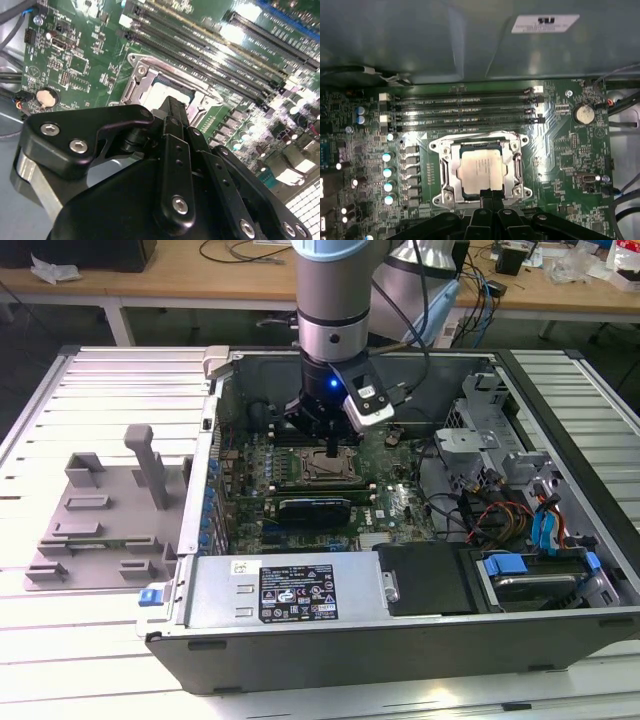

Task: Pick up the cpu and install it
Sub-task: 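Install the second cpu locking lever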

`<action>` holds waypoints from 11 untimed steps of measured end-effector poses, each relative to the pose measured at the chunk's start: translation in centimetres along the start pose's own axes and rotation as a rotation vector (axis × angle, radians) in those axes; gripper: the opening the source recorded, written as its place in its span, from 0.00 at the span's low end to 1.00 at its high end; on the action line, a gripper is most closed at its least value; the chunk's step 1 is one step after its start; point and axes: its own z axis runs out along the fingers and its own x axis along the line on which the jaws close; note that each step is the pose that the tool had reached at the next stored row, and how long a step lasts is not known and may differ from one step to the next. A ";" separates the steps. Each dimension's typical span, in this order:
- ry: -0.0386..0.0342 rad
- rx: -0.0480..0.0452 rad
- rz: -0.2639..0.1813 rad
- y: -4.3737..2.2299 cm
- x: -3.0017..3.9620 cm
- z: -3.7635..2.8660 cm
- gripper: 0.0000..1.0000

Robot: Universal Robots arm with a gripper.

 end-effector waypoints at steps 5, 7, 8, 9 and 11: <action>0.0000 0.0001 0.000 -0.76 0.00 -0.03 0.11; 0.0004 0.0002 -0.001 -0.97 -0.01 -0.01 0.11; 0.0009 0.0009 -0.001 -1.05 -0.01 -0.01 0.11; 0.0009 0.0009 -0.002 -1.12 0.00 0.00 0.11; 0.0012 0.0010 -0.005 -1.35 0.04 0.06 0.11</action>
